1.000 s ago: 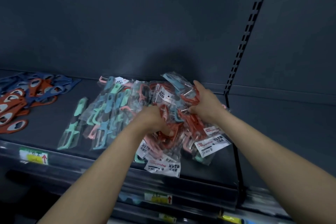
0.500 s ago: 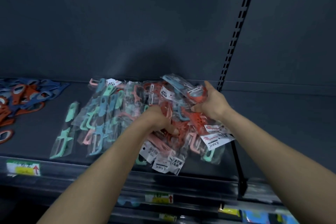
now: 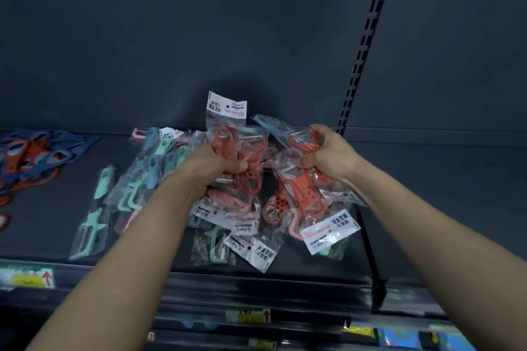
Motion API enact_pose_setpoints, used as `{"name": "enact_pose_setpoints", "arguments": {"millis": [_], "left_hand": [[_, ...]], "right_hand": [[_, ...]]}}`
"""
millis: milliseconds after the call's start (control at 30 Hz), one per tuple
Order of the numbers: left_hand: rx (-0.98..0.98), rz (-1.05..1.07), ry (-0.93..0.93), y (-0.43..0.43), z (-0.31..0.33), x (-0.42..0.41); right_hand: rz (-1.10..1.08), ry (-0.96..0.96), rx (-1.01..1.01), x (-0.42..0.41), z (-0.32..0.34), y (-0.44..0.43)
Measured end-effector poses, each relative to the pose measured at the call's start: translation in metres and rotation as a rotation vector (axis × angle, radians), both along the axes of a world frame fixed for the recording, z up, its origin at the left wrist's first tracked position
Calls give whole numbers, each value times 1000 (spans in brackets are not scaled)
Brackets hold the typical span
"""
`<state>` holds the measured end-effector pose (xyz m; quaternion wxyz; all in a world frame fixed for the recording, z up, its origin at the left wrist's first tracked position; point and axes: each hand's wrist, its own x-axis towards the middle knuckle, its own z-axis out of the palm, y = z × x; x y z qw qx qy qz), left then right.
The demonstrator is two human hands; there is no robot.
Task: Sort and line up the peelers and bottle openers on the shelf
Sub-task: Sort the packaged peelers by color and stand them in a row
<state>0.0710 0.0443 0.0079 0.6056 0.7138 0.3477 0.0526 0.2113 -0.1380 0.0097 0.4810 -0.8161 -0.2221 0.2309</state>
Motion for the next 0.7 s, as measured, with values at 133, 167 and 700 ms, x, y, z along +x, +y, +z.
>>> {"name": "enact_pose_setpoints", "arguments": {"millis": [133, 167, 700], "left_hand": [[-25, 7, -30, 11, -1, 4], [-2, 9, -36, 13, -1, 5], [-150, -60, -246, -10, 6, 62]], "right_hand": [[13, 33, 40, -3, -1, 6], [4, 47, 50, -3, 1, 6], [-341, 30, 341, -4, 17, -30]]}}
